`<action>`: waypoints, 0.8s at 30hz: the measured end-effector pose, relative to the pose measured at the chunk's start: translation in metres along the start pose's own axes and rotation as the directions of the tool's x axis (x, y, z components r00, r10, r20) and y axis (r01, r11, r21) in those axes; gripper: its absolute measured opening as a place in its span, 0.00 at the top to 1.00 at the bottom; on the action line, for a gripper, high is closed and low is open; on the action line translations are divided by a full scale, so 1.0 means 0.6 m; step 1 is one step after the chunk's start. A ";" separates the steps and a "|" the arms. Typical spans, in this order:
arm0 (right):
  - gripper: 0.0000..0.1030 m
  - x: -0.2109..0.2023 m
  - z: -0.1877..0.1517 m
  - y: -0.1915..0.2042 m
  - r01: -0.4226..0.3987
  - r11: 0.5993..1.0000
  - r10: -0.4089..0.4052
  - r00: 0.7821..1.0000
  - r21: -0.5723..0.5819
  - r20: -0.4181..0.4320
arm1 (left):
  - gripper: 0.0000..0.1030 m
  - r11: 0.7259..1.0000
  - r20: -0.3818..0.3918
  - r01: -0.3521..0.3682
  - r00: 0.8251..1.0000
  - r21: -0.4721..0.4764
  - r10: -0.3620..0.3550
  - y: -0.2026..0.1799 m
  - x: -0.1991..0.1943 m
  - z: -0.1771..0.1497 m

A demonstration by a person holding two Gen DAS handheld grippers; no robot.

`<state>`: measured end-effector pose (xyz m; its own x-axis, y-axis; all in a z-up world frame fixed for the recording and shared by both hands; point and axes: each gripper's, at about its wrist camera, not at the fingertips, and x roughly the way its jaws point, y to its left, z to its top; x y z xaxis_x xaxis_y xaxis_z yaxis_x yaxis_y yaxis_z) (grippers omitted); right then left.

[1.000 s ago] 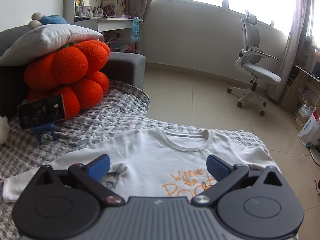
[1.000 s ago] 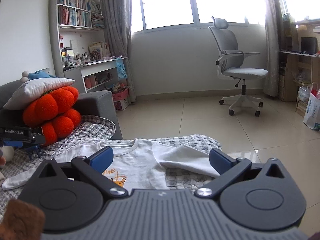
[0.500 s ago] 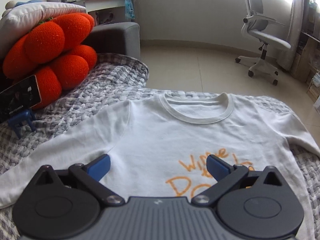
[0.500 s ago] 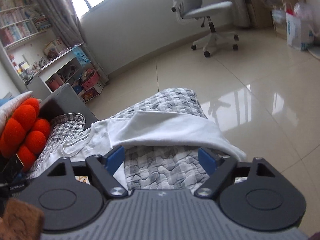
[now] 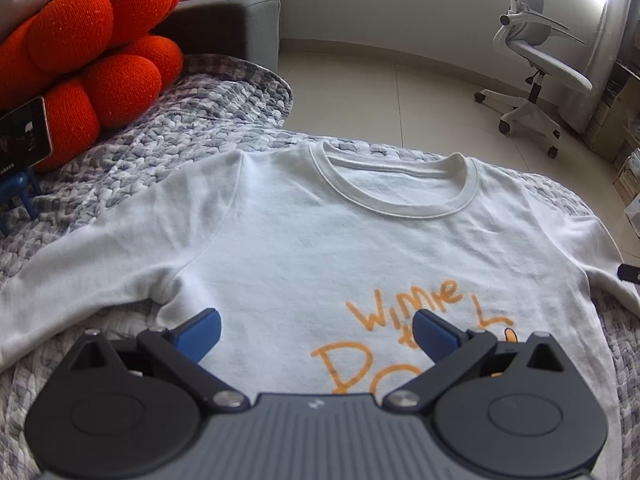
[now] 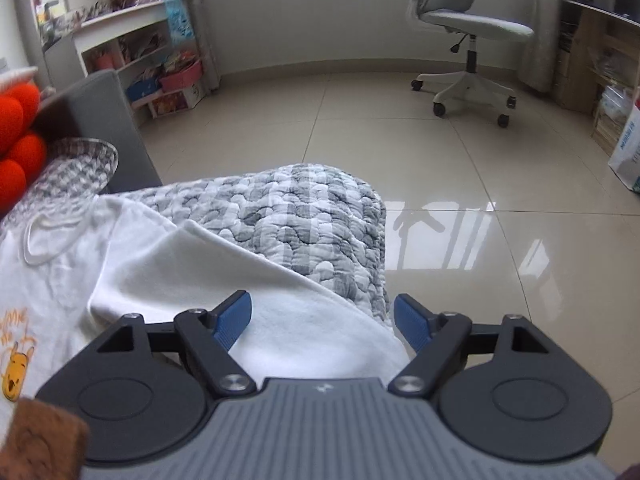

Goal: Fold clothes

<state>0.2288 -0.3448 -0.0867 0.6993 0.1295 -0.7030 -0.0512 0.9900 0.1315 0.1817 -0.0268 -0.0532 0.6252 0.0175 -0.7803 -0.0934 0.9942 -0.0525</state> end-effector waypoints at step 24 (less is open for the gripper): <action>0.84 0.028 0.047 0.040 0.162 0.981 -0.157 0.986 -0.108 0.053 | 0.04 0.993 0.033 -0.077 0.997 0.091 0.074 -0.029 0.007 -0.006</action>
